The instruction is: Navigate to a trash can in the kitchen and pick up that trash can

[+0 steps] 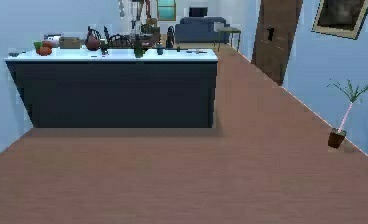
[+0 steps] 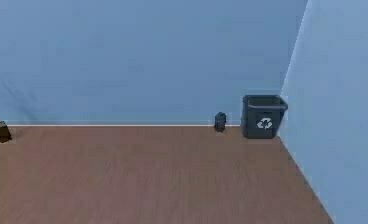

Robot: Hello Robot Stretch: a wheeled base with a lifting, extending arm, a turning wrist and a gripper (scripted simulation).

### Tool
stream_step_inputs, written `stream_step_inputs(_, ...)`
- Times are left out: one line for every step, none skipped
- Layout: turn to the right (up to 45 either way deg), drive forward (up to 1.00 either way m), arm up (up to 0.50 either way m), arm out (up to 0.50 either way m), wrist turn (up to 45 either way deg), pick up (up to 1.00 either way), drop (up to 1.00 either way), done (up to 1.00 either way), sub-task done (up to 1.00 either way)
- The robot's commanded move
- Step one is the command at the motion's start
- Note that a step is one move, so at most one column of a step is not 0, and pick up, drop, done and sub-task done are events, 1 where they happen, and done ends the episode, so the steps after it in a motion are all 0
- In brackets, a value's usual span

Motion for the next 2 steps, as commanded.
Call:
stream_step_inputs(45.0,0.00,0.00,0.00,0.0,0.00,0.00,0.00,0.00)
stream_step_inputs(42.0,0.00,0.00,0.00,0.0,0.00,0.00,0.00,0.00)
